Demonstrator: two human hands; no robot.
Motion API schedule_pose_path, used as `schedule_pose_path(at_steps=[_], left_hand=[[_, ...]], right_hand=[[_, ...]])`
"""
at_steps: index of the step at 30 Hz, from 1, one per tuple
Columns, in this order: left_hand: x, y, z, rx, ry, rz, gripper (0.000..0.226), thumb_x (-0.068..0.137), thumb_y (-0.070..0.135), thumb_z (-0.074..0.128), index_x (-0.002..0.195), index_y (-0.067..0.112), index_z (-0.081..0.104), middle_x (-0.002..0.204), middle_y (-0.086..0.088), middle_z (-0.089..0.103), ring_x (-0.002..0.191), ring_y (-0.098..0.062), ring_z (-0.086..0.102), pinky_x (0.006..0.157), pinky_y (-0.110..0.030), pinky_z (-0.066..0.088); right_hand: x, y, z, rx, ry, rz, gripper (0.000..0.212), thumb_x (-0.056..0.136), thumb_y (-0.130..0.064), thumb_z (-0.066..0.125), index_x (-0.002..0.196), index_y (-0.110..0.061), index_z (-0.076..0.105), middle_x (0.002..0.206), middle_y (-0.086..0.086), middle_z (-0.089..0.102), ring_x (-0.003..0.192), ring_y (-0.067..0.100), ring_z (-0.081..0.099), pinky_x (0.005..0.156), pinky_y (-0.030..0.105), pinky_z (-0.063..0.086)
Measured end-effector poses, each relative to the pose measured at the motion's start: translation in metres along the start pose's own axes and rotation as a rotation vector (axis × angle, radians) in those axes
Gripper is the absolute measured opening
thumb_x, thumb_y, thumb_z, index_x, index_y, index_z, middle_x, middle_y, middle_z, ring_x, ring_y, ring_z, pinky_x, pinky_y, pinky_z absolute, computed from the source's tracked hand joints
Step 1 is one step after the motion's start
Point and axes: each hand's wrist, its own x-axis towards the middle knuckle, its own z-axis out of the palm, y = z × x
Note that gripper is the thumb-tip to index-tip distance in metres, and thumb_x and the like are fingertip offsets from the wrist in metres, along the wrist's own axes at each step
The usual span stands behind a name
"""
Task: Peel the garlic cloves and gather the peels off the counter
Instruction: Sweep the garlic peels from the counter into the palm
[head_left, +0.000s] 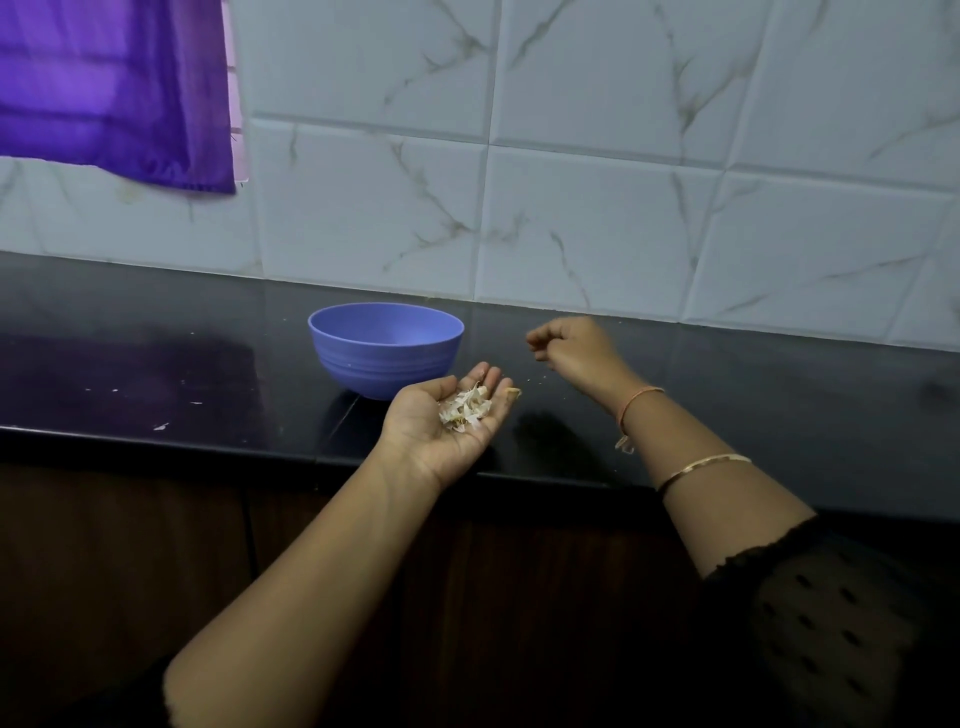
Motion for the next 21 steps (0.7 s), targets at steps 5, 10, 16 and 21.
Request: schedule_pose_path(at_steps=[5, 10, 16, 21], left_hand=[[-0.008, 0.002, 0.0, 0.023, 0.021, 0.016, 0.034, 0.099, 0.011, 0.03, 0.095, -0.011, 0.055, 0.096, -0.02, 0.058, 0.12, -0.029, 0.05, 0.102, -0.042, 0.037], [-0.014, 0.002, -0.001, 0.027, 0.024, 0.026, 0.034, 0.1, 0.011, 0.03, 0.095, -0.011, 0.055, 0.096, -0.021, 0.058, 0.111, -0.031, 0.054, 0.1, -0.043, 0.039], [-0.016, 0.004, -0.002, 0.002, 0.022, 0.025, 0.034, 0.099, 0.012, 0.03, 0.097, -0.011, 0.056, 0.096, -0.021, 0.059, 0.119, -0.03, 0.052, 0.102, -0.043, 0.039], [-0.023, 0.004, -0.004, -0.003, 0.03, 0.034, 0.034, 0.099, 0.011, 0.031, 0.095, -0.011, 0.056, 0.094, -0.021, 0.06, 0.112, -0.029, 0.055, 0.101, -0.042, 0.04]], right_hand=[[0.001, 0.023, 0.013, -0.395, -0.262, 0.058, 0.044, 0.099, -0.025, 0.033, 0.132, 0.003, 0.043, 0.143, 0.017, 0.041, 0.133, 0.029, 0.036, 0.107, 0.032, 0.027], [0.006, 0.022, 0.032, -0.651, -0.379, 0.065, 0.062, 0.098, -0.047, 0.022, 0.14, -0.002, 0.031, 0.149, 0.021, 0.028, 0.138, 0.032, 0.025, 0.113, 0.044, 0.021], [0.0, 0.002, 0.046, -0.617, -0.46, -0.056, 0.05, 0.1, -0.03, 0.027, 0.139, -0.001, 0.031, 0.149, 0.022, 0.025, 0.139, 0.032, 0.024, 0.113, 0.04, 0.021], [-0.015, -0.005, 0.035, -0.533, -0.443, -0.196, 0.039, 0.099, -0.021, 0.032, 0.128, -0.002, 0.049, 0.138, 0.017, 0.046, 0.126, 0.031, 0.043, 0.102, 0.033, 0.032]])
